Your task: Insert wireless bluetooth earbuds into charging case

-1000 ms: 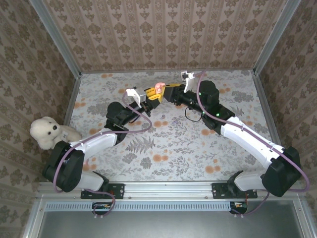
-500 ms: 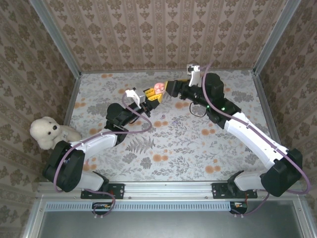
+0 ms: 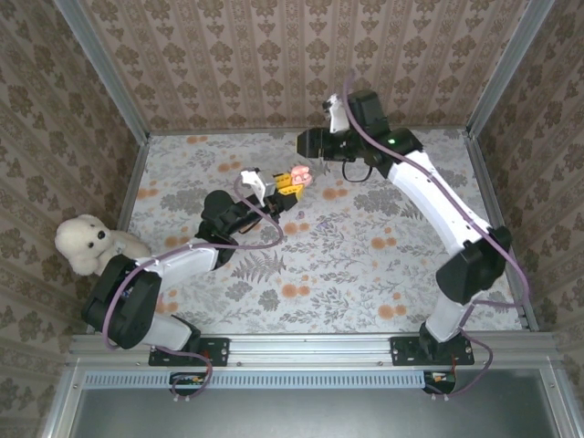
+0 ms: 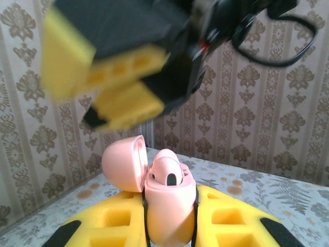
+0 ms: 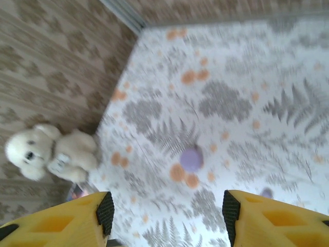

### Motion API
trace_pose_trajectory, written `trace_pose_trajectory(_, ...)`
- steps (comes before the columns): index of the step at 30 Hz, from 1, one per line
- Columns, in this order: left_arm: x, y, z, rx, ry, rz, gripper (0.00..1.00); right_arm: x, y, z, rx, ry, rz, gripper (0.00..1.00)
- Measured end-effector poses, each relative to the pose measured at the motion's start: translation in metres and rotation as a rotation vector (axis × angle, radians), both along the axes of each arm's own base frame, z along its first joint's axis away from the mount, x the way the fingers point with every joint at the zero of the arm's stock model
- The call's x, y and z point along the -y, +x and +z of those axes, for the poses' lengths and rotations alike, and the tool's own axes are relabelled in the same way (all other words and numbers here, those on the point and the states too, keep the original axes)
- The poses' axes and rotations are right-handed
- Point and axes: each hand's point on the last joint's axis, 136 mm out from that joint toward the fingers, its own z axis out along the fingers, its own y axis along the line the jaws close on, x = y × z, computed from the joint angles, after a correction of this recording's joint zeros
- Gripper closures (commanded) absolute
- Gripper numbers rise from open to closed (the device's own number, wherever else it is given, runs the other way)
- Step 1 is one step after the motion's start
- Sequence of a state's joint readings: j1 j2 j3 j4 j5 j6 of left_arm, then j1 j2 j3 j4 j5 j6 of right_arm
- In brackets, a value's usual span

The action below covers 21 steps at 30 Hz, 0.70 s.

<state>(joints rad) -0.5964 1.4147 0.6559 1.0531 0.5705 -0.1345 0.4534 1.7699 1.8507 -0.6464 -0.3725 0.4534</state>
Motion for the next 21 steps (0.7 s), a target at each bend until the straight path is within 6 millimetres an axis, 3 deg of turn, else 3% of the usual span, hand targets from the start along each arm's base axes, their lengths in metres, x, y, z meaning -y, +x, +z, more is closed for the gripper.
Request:
trace_pose_trajectory(3,0.004,-0.003,-0.007,-0.016,0.015,-0.022,1.0,-0.001,0.0,-0.038,-0.104,-0.059,0.015,0.44)
trace_pose_trajectory(5,0.006,-0.003,-0.014,-0.036,0.032,-0.034,1.0,0.0,-0.002,-0.049,-0.138,-0.077,0.021,0.47)
trace_pose_trajectory(13,0.009,-0.002,-0.021,-0.051,0.042,-0.041,1.0,0.003,-0.012,-0.05,-0.15,-0.078,0.044,0.53)
trace_pose_trajectory(21,0.01,0.002,-0.027,-0.067,0.045,-0.02,1.0,0.018,-0.041,-0.045,-0.125,-0.067,0.041,0.55)
